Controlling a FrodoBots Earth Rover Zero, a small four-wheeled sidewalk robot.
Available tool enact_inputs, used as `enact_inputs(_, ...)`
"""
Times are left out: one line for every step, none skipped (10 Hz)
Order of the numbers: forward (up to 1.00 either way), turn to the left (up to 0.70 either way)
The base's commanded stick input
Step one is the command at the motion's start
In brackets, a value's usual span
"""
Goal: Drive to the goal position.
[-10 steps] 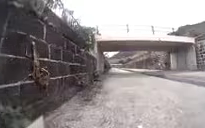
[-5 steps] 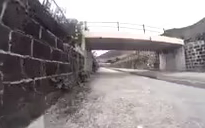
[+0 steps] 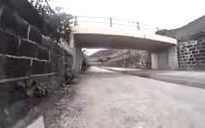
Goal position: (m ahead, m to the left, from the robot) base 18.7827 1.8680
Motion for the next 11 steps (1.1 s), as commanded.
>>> enact_inputs(1.0, 0.0)
enact_inputs(1.0, 0.0)
enact_inputs(1.0, 0.0)
enact_inputs(1.0, 0.0)
enact_inputs(1.0, 0.0)
enact_inputs(1.0, 0.0)
enact_inputs(1.0, 0.0)
enact_inputs(1.0, 0.28)
enact_inputs(1.0, 0.12)
enact_inputs(1.0, 0.0)
enact_inputs(1.0, 0.0)
